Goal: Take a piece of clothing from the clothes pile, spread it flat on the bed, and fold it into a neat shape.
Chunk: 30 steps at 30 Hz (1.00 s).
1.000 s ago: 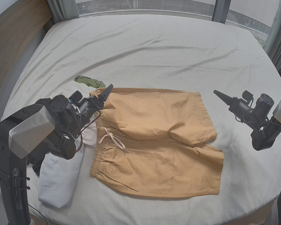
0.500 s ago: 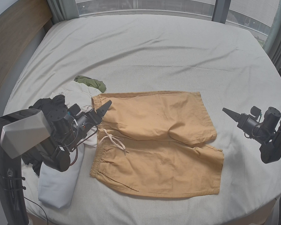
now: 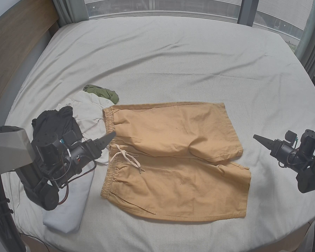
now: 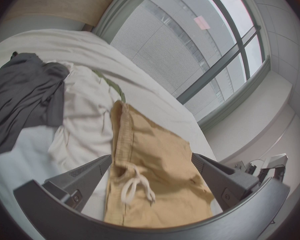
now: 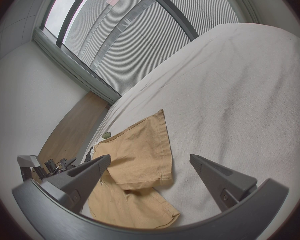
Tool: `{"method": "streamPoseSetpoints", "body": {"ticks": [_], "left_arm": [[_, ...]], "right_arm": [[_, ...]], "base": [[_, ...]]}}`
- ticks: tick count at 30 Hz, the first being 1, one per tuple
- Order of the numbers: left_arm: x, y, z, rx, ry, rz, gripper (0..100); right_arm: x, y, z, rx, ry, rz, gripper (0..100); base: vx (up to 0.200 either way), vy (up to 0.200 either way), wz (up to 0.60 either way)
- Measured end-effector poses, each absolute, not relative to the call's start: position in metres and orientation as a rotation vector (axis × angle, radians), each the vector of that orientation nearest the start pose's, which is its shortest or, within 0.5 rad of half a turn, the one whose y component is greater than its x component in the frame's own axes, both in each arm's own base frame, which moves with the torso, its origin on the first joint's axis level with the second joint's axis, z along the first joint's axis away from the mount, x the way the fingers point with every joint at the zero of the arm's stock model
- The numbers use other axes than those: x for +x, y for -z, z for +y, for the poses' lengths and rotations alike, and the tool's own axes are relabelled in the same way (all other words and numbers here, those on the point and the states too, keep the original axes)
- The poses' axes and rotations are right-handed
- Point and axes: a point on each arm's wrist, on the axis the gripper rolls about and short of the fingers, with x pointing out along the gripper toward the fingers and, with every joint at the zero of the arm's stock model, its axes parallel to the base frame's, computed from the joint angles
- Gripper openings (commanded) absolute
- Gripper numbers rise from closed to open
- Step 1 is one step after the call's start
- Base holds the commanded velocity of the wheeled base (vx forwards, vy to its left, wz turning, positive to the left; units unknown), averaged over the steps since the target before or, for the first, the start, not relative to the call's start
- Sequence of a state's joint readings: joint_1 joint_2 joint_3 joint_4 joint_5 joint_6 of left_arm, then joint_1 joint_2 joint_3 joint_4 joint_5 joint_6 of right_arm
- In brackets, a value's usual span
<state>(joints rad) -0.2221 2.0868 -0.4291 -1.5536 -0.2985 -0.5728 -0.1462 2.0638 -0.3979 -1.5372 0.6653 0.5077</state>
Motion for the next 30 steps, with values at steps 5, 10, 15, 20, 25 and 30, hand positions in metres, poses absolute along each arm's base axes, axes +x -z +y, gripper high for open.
{"method": "streamPoseSetpoints", "body": {"ticks": [5, 10, 15, 20, 25, 30], "left_arm": [[0.266, -0.063, -0.065, -0.566, 0.484, 0.359, 100], [0.243, -0.057, -0.057, -0.562, 0.470, 0.432, 100], [0.234, -0.046, -0.054, -0.515, 0.474, 0.487, 100], [0.230, -0.029, -0.054, -0.444, 0.479, 0.552, 100], [0.229, -0.018, -0.053, -0.438, 0.475, 0.605, 100], [0.228, -0.011, -0.053, -0.440, 0.468, 0.637, 100]], "right_arm": [[0.288, -0.067, -0.028, 0.537, -0.474, 0.273, 100], [0.275, -0.057, -0.026, 0.551, -0.462, 0.332, 100], [0.271, -0.050, -0.025, 0.564, -0.454, 0.368, 100], [0.271, -0.046, -0.024, 0.569, -0.453, 0.382, 100], [0.273, -0.045, -0.025, 0.570, -0.451, 0.382, 100], [0.273, -0.045, -0.025, 0.569, -0.451, 0.379, 100]], "base": [[0.000, 0.000, 0.00], [0.000, 0.000, 0.00], [0.000, 0.000, 0.00], [0.000, 0.000, 0.00], [0.000, 0.000, 0.00], [0.000, 0.000, 0.00]]}}
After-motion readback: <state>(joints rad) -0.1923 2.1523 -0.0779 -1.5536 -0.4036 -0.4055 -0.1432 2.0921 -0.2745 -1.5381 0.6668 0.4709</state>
